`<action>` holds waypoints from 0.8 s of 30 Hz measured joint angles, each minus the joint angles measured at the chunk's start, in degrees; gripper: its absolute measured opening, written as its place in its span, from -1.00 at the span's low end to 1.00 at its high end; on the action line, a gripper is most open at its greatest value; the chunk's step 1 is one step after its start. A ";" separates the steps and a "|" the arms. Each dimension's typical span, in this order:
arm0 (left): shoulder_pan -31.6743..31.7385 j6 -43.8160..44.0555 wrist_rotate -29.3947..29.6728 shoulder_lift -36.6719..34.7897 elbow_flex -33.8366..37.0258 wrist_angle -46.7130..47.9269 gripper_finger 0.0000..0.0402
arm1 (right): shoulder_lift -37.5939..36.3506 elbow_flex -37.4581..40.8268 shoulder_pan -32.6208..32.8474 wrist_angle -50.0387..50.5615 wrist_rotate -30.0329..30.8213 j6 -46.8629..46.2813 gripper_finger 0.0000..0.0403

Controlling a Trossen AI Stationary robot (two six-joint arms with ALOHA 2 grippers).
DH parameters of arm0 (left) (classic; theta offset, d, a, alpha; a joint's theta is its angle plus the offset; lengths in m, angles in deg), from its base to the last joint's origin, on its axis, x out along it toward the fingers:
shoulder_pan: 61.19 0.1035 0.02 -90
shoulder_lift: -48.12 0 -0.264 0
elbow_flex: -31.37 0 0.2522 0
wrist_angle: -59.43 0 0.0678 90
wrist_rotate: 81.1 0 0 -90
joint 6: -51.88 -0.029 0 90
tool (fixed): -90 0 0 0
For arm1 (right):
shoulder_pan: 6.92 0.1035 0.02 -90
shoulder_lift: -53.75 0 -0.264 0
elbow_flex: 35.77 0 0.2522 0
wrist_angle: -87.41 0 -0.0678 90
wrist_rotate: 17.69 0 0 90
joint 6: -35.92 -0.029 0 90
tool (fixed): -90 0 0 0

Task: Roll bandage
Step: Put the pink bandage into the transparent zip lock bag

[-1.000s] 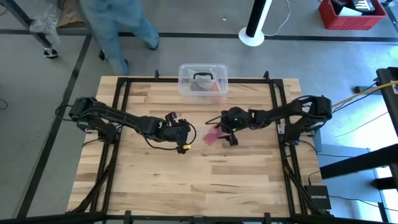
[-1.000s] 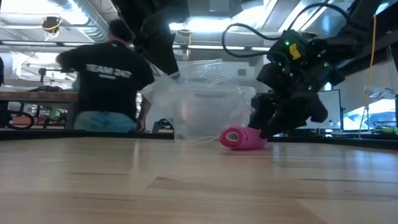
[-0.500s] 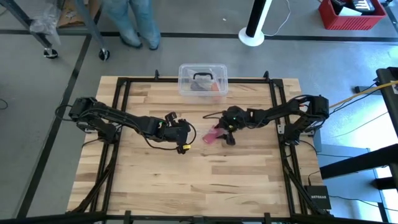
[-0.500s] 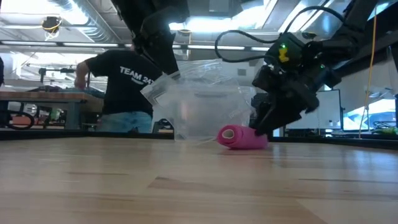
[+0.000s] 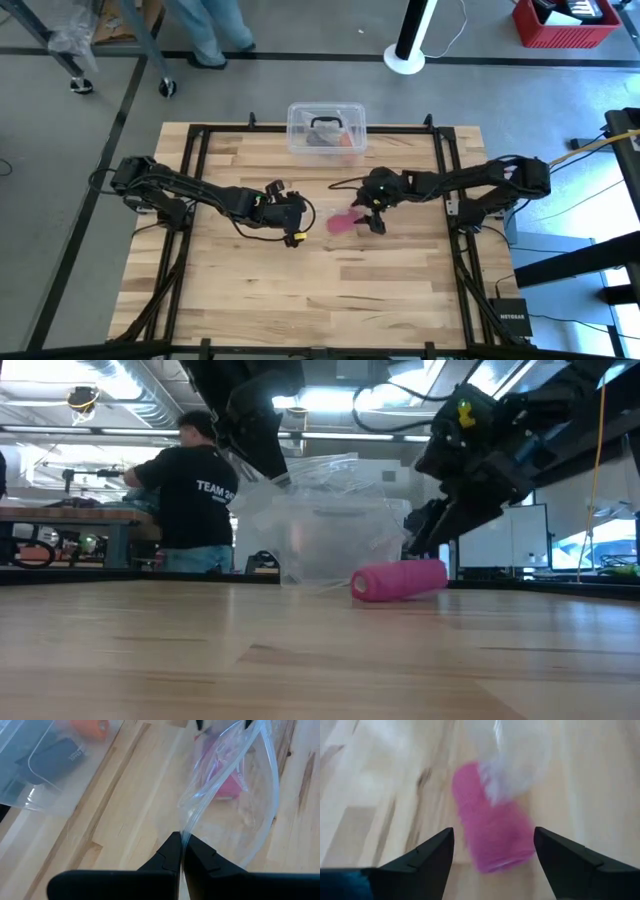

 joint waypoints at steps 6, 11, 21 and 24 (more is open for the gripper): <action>0.00 0.01 0.00 0.00 0.00 -0.06 -0.97 | 0.69 0.00 -0.06 -1.41 2.41 3.89 0.37; 0.00 0.03 -0.61 0.00 0.00 0.42 -0.97 | 4.04 0.10 -0.04 -1.63 -0.04 4.60 0.44; 0.00 0.03 -0.66 0.00 0.00 0.13 -0.97 | 10.31 -0.02 -0.04 -3.03 -0.96 3.73 0.54; 0.00 0.03 -0.68 0.00 0.00 0.07 -0.97 | 10.57 -0.06 0.19 -3.40 -1.09 3.72 0.52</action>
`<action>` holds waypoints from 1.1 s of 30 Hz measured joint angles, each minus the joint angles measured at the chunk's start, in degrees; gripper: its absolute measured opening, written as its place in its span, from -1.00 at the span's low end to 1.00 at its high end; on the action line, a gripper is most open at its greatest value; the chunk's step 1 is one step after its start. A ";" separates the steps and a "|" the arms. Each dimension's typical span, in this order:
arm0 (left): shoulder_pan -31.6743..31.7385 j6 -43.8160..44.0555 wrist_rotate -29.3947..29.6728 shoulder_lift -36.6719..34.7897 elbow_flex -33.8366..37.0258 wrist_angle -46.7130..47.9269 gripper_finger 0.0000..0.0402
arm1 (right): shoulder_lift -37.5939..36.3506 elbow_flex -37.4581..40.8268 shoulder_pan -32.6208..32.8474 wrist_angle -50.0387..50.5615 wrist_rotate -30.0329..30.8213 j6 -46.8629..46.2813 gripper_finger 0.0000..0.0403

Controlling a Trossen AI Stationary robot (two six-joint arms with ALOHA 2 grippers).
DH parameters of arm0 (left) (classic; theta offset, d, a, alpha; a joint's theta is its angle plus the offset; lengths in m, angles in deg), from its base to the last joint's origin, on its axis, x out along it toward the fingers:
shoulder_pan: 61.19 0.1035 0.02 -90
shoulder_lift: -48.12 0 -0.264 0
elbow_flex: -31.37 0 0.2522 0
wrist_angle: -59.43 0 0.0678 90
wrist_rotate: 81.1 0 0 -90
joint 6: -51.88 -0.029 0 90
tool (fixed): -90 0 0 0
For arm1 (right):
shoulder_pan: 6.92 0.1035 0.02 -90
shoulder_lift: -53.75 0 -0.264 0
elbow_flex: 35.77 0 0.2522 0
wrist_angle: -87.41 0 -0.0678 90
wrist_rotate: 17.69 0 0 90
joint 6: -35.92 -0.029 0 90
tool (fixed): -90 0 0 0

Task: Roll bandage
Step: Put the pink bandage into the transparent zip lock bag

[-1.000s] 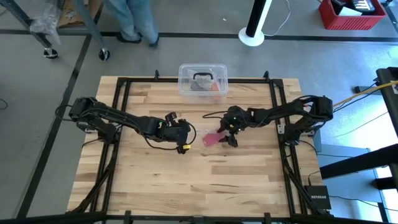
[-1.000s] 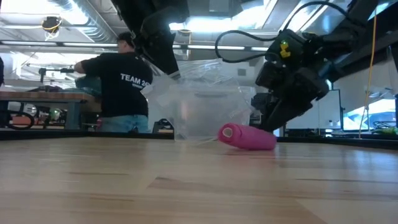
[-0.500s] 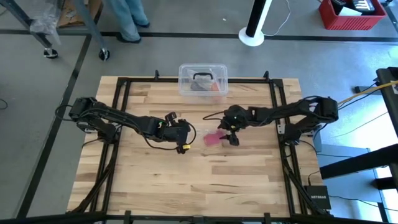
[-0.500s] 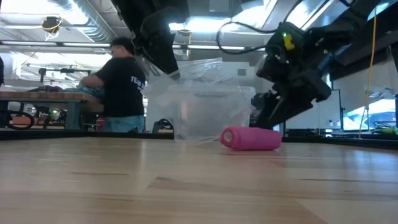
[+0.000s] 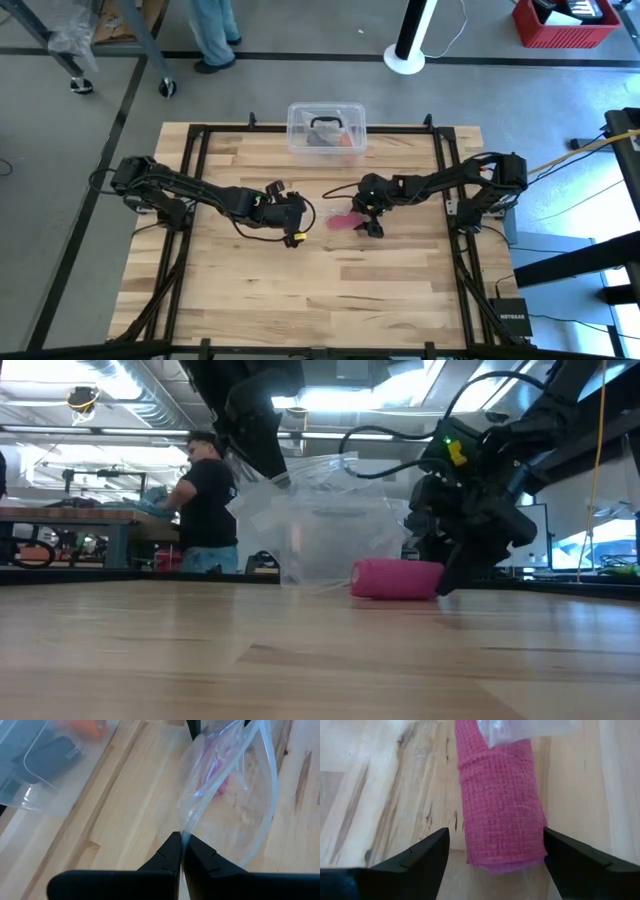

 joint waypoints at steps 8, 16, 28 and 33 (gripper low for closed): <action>0.00 -0.08 0.00 0.00 0.00 -0.07 -0.97 | -0.07 0.15 2.11 -3.94 1.16 0.72 0.40; 0.01 -0.17 0.00 0.00 0.00 -0.09 -0.97 | -0.09 0.15 2.77 -4.69 4.52 -0.48 0.18; 0.09 -0.17 1.55 0.00 0.00 -0.02 -0.97 | -4.43 0.00 2.79 4.06 7.15 0.71 -0.54; 0.09 0.58 3.46 0.00 0.00 -0.07 -0.97 | -14.63 0.06 3.83 18.09 11.86 -0.29 -0.71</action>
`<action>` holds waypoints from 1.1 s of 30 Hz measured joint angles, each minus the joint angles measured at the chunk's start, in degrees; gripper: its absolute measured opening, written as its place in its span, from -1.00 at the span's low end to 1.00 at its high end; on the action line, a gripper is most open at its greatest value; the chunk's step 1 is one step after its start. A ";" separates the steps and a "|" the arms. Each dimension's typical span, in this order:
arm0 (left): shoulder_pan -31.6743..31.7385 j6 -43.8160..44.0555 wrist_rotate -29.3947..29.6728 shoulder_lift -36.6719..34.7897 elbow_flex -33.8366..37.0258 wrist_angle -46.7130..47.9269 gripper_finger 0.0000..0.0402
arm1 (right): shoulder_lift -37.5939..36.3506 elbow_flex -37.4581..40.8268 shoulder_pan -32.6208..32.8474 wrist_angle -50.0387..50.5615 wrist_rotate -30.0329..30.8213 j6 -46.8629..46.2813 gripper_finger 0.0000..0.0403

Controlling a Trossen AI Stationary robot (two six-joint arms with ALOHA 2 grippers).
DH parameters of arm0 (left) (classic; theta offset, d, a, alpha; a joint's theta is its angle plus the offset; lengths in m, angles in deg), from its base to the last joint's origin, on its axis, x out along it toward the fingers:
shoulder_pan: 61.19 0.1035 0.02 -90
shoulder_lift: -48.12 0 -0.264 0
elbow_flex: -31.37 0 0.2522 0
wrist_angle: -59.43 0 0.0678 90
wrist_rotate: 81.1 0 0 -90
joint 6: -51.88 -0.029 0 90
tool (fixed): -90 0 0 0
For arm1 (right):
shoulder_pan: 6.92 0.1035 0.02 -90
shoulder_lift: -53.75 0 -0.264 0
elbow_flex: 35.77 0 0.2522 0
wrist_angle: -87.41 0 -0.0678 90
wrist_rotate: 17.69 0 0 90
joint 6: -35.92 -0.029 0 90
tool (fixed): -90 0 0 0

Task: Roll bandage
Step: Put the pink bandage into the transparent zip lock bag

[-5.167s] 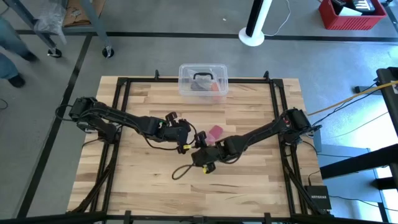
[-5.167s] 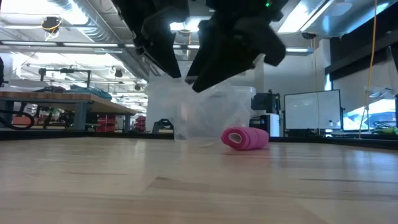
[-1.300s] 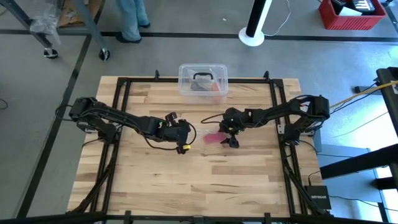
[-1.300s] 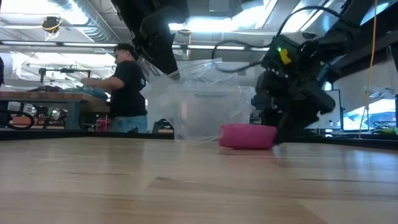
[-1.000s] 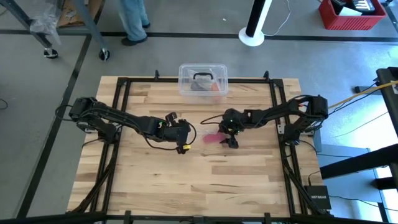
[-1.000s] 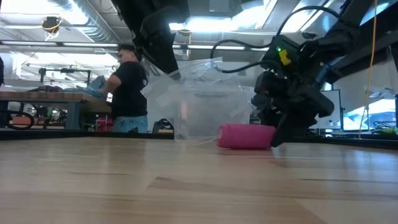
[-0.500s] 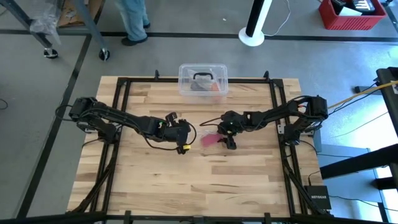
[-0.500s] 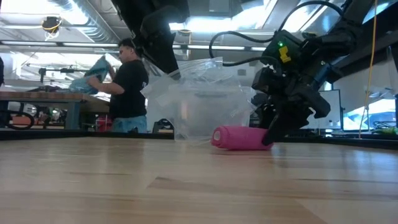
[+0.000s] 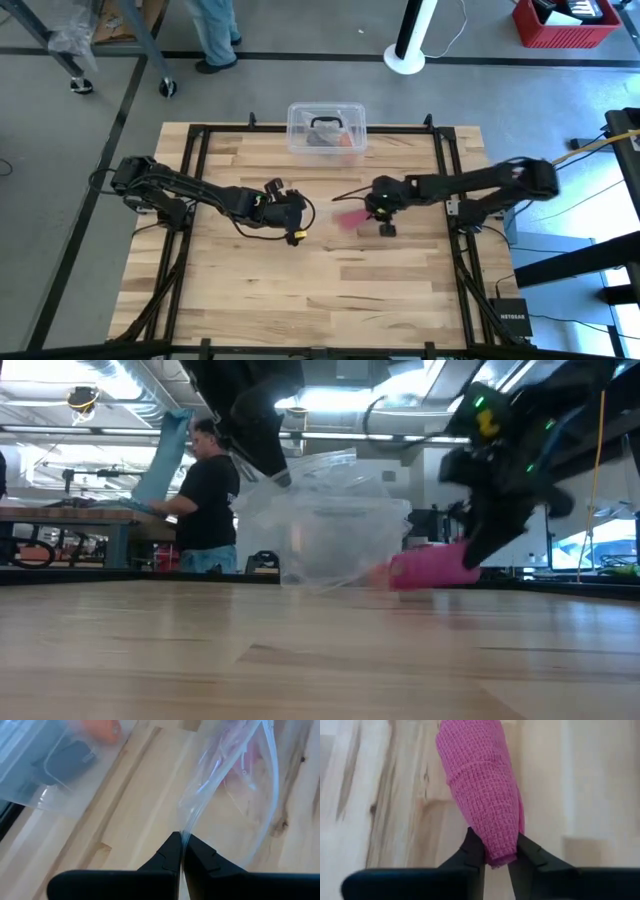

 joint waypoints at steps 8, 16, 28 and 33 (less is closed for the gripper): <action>0.04 0.62 1.68 0.00 0.00 -3.24 -0.97 | -14.97 -5.14 11.76 5.96 11.74 -6.21 -0.69; 0.64 -0.52 1.72 0.00 0.00 -6.51 -0.97 | -11.77 -12.30 22.64 -3.19 24.42 -4.41 -0.68; 1.73 -1.11 1.76 0.17 0.02 -7.80 -0.97 | 2.52 -24.25 23.98 5.36 40.24 -3.82 -0.67; 1.75 -1.72 1.76 0.17 0.02 -7.82 -0.97 | 4.82 -25.40 23.98 12.90 42.71 -6.57 -0.67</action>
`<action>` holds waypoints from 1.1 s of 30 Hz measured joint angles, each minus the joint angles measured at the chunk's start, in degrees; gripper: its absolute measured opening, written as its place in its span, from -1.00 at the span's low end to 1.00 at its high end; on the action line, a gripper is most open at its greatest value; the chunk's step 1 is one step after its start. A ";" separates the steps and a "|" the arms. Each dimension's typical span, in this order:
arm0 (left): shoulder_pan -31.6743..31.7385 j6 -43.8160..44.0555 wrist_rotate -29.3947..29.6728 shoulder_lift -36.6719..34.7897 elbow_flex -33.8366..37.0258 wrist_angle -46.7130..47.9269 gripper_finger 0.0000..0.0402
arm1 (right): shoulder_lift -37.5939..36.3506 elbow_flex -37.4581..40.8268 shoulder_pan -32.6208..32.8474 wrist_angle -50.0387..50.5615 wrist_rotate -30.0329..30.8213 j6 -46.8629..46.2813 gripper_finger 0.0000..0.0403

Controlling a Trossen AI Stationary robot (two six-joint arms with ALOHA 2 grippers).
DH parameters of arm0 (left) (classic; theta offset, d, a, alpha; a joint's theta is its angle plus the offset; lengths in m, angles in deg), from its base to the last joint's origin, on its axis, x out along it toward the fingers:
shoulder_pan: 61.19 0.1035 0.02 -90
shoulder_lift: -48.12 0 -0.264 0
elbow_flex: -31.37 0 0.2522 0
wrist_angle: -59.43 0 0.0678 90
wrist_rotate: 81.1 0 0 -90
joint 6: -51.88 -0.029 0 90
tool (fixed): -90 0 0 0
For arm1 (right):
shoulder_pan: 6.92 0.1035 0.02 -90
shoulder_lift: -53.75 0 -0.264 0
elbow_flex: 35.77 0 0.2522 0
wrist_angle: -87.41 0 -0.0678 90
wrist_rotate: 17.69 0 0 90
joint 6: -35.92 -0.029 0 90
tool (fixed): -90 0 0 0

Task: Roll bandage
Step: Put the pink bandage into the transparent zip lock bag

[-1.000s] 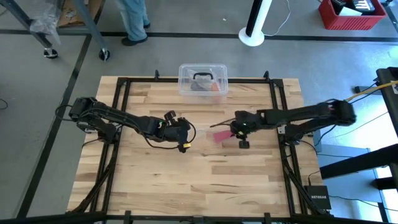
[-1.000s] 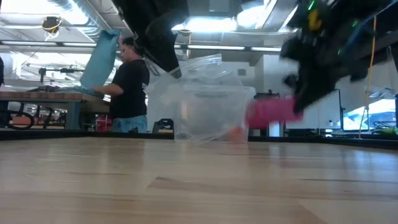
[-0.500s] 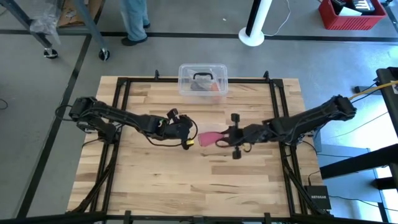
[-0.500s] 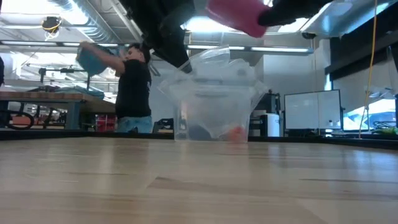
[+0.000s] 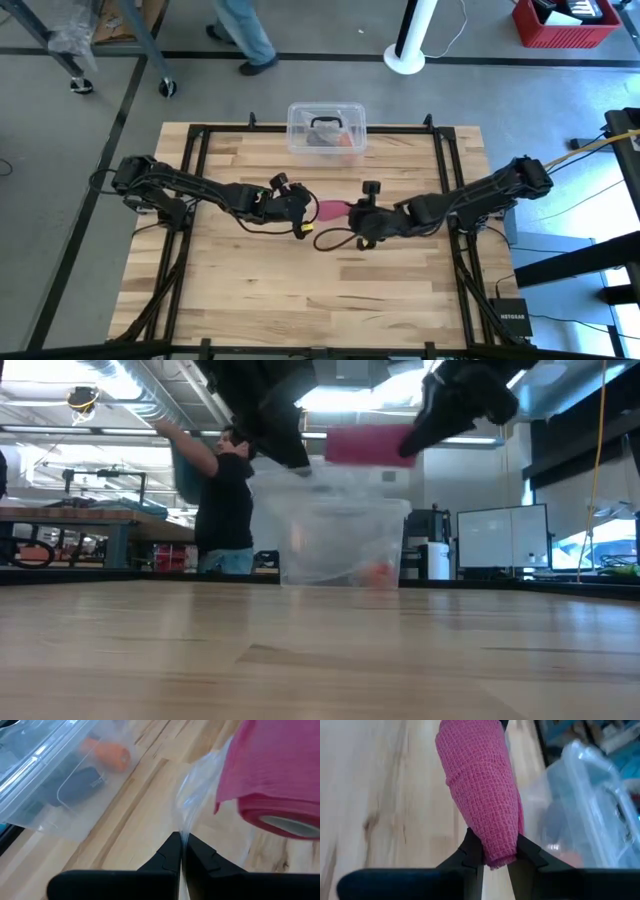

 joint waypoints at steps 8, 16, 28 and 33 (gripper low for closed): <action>-0.02 0.61 -0.09 0.00 0.00 -2.09 -0.97 | 1.88 0.00 0.00 3.57 0.05 -5.42 -0.67; -0.02 0.90 -0.24 0.00 0.00 -4.31 -0.97 | 2.54 0.00 0.00 -2.92 -1.84 -5.79 -0.67; -0.81 1.11 -1.58 0.07 0.00 -6.79 -0.97 | 4.66 -0.02 -6.32 2.27 -2.71 -10.15 -0.67; -0.81 1.13 -2.38 2.00 -0.02 -9.72 -0.97 | 4.79 0.07 -6.51 -3.08 -2.07 -9.97 -0.67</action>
